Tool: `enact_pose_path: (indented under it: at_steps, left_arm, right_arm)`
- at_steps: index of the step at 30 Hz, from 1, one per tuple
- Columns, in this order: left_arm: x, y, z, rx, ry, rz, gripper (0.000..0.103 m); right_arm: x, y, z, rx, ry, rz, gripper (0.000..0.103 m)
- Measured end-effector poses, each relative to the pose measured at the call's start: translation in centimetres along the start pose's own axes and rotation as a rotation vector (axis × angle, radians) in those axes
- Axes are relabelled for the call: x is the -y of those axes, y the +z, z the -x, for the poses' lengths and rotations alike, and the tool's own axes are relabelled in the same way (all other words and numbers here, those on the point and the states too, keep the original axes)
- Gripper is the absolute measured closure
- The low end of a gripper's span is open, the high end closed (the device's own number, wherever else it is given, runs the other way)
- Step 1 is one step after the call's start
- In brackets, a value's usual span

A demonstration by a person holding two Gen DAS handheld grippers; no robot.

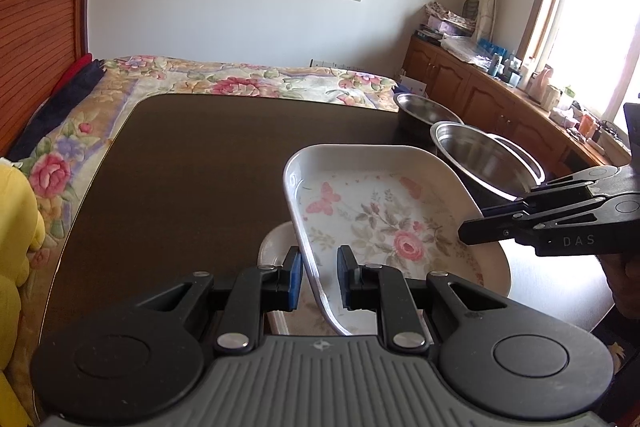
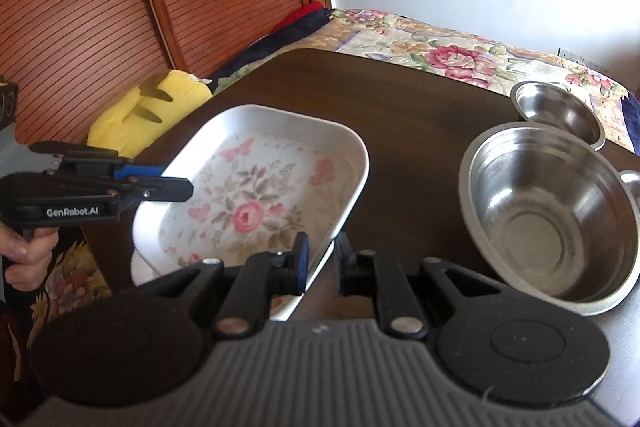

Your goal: Organize plates and bowls

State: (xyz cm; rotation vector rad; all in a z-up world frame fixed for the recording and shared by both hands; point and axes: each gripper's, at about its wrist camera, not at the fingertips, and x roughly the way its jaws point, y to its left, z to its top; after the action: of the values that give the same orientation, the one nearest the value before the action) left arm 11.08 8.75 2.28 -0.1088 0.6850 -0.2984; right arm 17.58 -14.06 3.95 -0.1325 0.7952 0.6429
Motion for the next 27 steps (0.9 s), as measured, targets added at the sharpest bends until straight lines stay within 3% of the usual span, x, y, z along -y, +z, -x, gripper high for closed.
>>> enact_pose_path:
  at_steps: [27]
  left_arm:
    - [-0.7, -1.2, -0.3, -0.036, 0.004, 0.026, 0.083]
  right_arm:
    - [-1.0, -0.4, -0.2, -0.012, 0.004, 0.034, 0.087]
